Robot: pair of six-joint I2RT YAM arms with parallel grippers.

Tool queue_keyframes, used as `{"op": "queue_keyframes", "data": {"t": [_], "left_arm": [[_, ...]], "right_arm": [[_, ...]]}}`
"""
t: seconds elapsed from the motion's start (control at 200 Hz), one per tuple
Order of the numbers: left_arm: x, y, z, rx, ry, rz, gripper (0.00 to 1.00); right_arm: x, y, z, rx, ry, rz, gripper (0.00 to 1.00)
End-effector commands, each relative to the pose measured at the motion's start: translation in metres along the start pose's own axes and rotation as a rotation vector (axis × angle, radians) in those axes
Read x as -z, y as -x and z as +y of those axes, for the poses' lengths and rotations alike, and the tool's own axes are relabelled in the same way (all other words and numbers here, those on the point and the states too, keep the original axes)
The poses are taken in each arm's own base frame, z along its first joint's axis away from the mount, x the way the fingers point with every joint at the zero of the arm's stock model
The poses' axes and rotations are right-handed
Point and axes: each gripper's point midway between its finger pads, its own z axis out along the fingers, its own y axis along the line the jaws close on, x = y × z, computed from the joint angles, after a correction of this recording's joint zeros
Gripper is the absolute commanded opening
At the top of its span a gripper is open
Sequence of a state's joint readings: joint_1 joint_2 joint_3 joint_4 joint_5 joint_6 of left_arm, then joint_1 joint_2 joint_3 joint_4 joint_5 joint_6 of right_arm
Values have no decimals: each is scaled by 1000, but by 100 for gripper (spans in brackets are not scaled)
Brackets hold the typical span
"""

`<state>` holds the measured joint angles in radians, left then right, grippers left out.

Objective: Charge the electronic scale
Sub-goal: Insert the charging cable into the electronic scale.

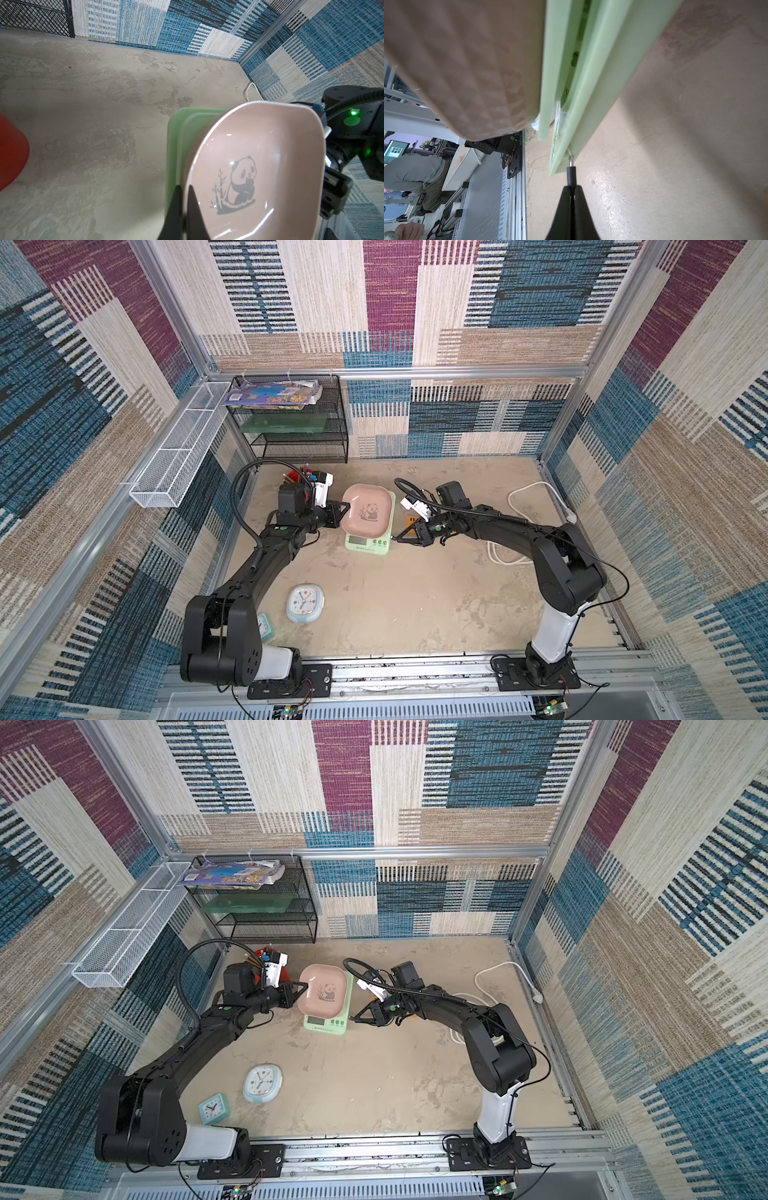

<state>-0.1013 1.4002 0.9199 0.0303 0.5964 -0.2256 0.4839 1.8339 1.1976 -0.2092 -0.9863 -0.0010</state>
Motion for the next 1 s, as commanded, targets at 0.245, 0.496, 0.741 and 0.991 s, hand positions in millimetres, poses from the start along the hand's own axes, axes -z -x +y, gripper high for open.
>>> {"op": "queue_keyframes", "data": {"t": [0.245, 0.496, 0.741, 0.991], "left_arm": [[14, 7, -20, -91, -48, -56, 0], [17, 6, -25, -105, -63, -62, 0], [14, 3, -25, -88, -77, -48, 0], [8, 1, -15, -41, -35, -34, 0]], "right_arm": [[-1, 2, -3, 20, -23, 10, 0], [-1, 7, 9, 57, -8, 6, 0], [2, 10, 16, 72, -5, -15, 0], [4, 13, 15, 73, -9, -32, 6]]}}
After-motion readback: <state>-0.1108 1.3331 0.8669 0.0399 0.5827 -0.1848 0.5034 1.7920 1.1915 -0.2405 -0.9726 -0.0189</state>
